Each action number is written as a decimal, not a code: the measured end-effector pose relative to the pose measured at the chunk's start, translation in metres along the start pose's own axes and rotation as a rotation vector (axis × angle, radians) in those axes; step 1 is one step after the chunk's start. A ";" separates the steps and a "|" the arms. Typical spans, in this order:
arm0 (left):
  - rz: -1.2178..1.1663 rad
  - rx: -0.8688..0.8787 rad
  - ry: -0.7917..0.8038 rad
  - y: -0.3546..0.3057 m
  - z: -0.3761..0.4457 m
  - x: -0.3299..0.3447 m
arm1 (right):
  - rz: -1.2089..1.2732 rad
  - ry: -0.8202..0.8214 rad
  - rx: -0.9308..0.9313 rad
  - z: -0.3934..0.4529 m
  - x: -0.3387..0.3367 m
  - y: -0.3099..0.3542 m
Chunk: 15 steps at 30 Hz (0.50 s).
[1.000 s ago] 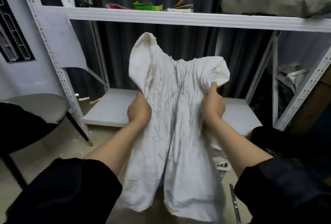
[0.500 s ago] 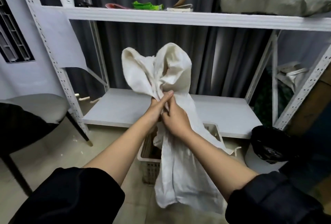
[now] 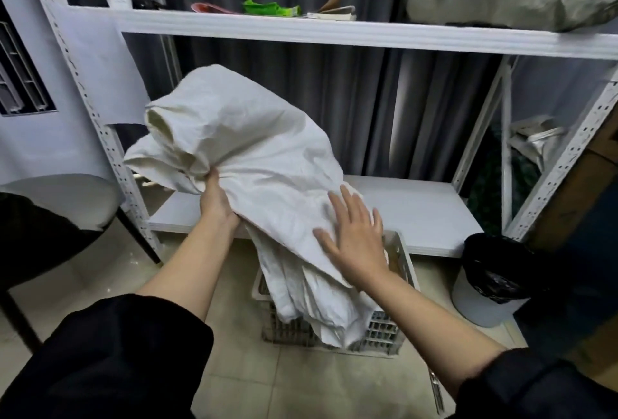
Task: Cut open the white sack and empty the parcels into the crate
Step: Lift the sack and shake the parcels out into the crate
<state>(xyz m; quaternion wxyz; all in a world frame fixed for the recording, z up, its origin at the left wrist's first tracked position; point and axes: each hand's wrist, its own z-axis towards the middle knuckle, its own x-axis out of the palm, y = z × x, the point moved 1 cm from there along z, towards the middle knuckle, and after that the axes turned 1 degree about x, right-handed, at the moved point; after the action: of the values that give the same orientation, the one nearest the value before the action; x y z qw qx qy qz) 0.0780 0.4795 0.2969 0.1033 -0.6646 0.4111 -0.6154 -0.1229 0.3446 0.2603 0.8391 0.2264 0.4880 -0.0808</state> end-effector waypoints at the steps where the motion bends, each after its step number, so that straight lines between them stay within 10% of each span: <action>1: -0.029 -0.012 0.014 -0.005 0.002 0.000 | -0.032 0.106 -0.018 -0.009 0.012 -0.006; 7: 0.127 -0.060 0.057 -0.022 -0.003 0.007 | -0.036 0.470 -0.219 -0.041 0.051 -0.019; 12: 0.316 0.063 0.070 -0.035 -0.005 -0.005 | 0.317 -0.257 0.108 -0.004 -0.004 -0.025; 15: 0.467 0.015 0.168 -0.034 -0.014 -0.011 | 0.778 -0.285 0.389 0.036 -0.027 -0.032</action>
<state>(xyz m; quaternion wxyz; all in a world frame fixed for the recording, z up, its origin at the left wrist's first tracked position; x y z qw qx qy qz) 0.0804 0.5137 0.3143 0.2131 -0.4972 0.5562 -0.6309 -0.1203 0.2971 0.2890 0.8076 0.5328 0.2222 0.1201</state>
